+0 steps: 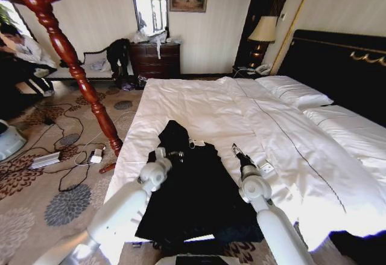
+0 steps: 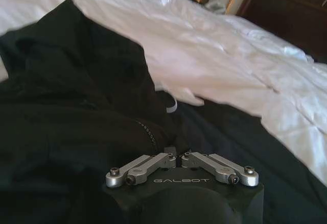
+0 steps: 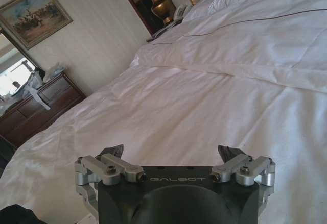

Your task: Pick up the clothes from the bed and hang them on the clothes hanger.

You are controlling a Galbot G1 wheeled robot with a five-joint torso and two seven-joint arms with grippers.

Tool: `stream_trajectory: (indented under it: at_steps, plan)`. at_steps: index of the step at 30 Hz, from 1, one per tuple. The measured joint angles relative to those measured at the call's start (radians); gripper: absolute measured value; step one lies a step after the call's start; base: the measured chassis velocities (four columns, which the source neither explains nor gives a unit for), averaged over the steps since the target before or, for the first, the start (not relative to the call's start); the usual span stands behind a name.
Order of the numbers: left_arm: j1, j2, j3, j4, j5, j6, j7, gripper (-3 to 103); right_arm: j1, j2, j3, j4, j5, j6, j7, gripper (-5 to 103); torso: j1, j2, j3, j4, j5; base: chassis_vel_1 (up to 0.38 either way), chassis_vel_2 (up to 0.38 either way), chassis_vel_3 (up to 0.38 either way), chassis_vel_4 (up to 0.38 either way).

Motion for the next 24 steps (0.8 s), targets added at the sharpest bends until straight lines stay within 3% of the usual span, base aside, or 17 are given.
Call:
stream_trajectory:
  at_steps: [5, 14, 16, 18, 19, 24]
  plan:
    - [0.011, -0.016, 0.018, 0.008, 0.014, -0.007, 0.003, 0, 0.008, 0.011, -0.008, -0.011, -0.002, 0.0, 0.0, 100, 0.0, 0.0, 0.0, 0.0, 0.0001, 0.0, 0.0, 0.0, 0.0]
    - [-0.021, -0.069, -0.055, 0.025, 0.013, -0.022, -0.034, -2, 0.003, 0.002, -0.006, -0.009, -0.003, 0.003, 0.001, 100, 0.0, 0.0, 0.0, -0.0004, 0.0, 0.0, 0.0, 0.0, 0.0]
    - [-0.03, -0.074, -0.096, 0.001, -0.025, -0.024, -0.056, 8, -0.001, 0.002, -0.005, -0.005, -0.003, 0.003, 0.001, 100, 0.0, 0.0, 0.0, -0.0002, -0.0001, 0.0, 0.0, 0.0, 0.0]
    - [-0.032, -0.072, -0.108, -0.014, -0.038, -0.022, -0.058, 8, -0.002, 0.002, -0.005, -0.004, -0.003, 0.004, 0.001, 100, 0.0, 0.0, 0.0, -0.0003, 0.0, 0.0, 0.0, 0.0, 0.0]
    - [-0.031, -0.065, -0.122, -0.039, -0.057, -0.012, -0.061, 14, -0.004, 0.001, -0.005, -0.003, -0.004, 0.004, 0.001, 100, 0.0, 0.0, 0.0, -0.0003, -0.0001, 0.0, 0.0, 0.0, 0.0]
    - [0.013, 0.022, -0.207, -0.202, -0.206, 0.089, -0.077, 36, -0.009, -0.005, 0.001, 0.002, -0.004, 0.004, 0.001, 100, 0.0, 0.0, 0.0, -0.0002, -0.0002, 0.0, 0.0, 0.0, 0.0]
